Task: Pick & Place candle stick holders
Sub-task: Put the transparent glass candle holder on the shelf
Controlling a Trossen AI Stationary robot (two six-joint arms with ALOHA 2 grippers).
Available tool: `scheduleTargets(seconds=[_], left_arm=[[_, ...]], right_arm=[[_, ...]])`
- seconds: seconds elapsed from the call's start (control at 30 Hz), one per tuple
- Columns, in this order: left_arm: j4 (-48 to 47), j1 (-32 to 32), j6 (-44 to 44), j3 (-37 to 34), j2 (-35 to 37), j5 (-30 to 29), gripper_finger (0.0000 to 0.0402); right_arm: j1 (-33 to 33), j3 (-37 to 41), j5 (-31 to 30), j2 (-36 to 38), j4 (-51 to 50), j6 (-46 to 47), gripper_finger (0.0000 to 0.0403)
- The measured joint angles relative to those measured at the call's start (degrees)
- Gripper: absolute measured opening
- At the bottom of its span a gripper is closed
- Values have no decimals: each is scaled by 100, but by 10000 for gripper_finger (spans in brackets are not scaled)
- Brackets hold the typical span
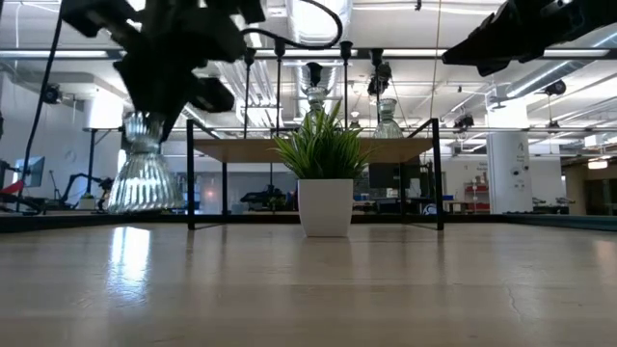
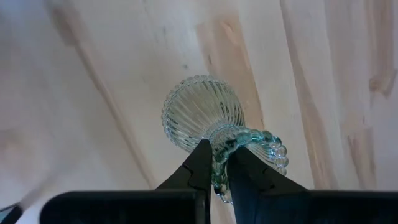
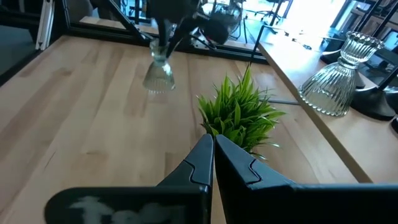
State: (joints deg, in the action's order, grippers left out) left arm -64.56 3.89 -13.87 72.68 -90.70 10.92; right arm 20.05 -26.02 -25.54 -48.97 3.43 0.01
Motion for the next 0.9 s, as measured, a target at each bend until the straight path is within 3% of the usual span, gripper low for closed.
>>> scheduleTargets(seconds=[0.37, 0.6, 0.9], left_arm=[[564, 29, -241, -631, 0, 62, 31], [765, 29, -327, -677, -12, 96, 31], [832, 23, -286, -729, -11, -365, 95]], right_arm=[[1, 0, 0, 0, 52, 109, 8], [2, 0, 0, 0, 53, 109, 8], [2, 2, 0, 0, 60, 149, 8]])
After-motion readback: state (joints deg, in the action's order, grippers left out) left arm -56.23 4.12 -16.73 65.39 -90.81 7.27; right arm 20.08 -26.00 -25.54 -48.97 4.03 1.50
